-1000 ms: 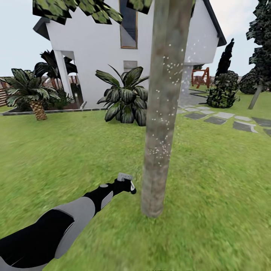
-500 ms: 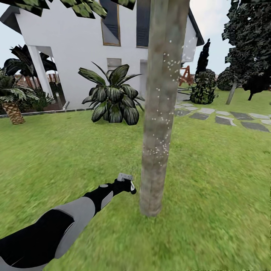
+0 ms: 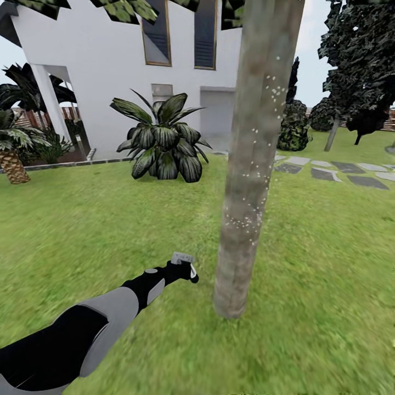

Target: In the garden, pick up the pesticide atomizer on the floor and spray pesticide onto both trees until each tree trunk is fully covered.

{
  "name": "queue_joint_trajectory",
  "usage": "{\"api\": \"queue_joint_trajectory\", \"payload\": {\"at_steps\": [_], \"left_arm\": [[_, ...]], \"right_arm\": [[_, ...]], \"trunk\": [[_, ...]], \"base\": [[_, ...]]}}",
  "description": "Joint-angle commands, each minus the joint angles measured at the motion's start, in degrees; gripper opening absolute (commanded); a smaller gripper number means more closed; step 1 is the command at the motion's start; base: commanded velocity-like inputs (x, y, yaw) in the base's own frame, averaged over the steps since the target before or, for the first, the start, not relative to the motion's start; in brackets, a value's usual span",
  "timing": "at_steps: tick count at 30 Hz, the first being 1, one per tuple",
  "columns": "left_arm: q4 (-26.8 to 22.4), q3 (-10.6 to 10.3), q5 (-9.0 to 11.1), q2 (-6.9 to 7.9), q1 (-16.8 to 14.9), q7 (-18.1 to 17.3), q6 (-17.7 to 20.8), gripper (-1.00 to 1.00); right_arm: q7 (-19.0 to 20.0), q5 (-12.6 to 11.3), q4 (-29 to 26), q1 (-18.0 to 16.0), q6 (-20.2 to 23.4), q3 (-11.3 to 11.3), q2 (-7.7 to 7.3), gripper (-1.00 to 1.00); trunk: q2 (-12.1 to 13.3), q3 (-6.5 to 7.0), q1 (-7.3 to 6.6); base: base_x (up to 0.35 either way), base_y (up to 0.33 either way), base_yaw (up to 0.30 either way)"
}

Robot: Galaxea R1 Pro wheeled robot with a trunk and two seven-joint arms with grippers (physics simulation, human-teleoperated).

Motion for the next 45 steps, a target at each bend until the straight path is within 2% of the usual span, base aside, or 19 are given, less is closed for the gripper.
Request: {"api": "queue_joint_trajectory", "payload": {"at_steps": [1,25,45], "left_arm": [[0.12,-0.44,0.57,0.0,-0.09,-0.11,-0.28,-1.0],[0.16,-0.44,0.57,0.0,-0.09,-0.08,-0.28,-1.0],[0.15,-0.44,0.57,0.0,-0.09,-0.09,-0.28,-1.0]], "right_arm": [[-0.37,0.51,0.29,-0.13,-0.37,0.08,0.02,1.0],[-0.37,0.51,0.29,-0.15,-0.37,0.12,0.02,1.0],[-0.34,0.51,0.28,-0.15,-0.37,0.11,0.02,1.0]], "trunk": [[-0.13,-0.12,0.04],[-0.13,-0.12,0.04],[-0.13,-0.59,0.04]], "base": [[0.005,0.35,-0.252],[0.003,0.35,-0.296],[0.104,0.34,-0.3]]}}
